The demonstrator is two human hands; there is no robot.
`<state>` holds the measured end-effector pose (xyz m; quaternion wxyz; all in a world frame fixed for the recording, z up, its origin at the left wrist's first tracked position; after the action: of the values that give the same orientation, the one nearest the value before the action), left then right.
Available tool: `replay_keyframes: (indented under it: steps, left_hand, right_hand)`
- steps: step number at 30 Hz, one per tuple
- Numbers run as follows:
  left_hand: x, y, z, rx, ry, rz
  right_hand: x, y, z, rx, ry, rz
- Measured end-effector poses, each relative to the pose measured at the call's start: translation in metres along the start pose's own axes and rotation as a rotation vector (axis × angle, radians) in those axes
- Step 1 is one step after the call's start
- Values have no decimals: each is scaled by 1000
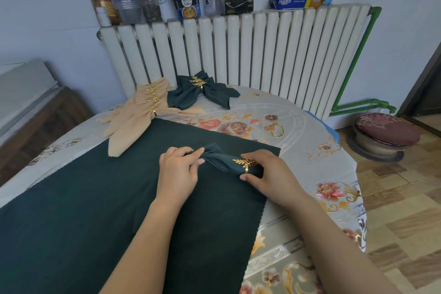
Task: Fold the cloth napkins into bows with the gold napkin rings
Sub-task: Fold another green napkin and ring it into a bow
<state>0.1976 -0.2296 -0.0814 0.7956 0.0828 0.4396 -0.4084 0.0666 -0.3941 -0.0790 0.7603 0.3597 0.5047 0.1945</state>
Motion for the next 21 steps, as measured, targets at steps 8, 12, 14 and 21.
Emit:
replay_keyframes:
  steps: [8, 12, 14, 21]
  left_hand:
    - [-3, -9, 0, 69, -29, 46]
    - [-4, -11, -2, 79, -42, 42]
    - [-5, -13, -2, 90, -52, 35]
    - [-5, -17, -3, 123, -38, 14]
  right_hand:
    - [12, 6, 0, 35, 34, -51]
    - [10, 5, 2, 79, -16, -32]
    - [7, 5, 2, 119, -60, -11]
    - [-1, -3, 2, 236, -117, -50]
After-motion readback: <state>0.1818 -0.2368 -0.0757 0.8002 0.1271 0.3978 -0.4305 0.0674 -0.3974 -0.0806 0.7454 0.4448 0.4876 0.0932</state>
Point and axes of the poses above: each hand's wrist, its own z-axis towards the middle knuckle, its own x-axis out of the palm, y = z × x, the point moved 5 cm from there along z, towards the middle knuckle, and after that the axes turned 12 degrees about z, right-handed, at the moved point
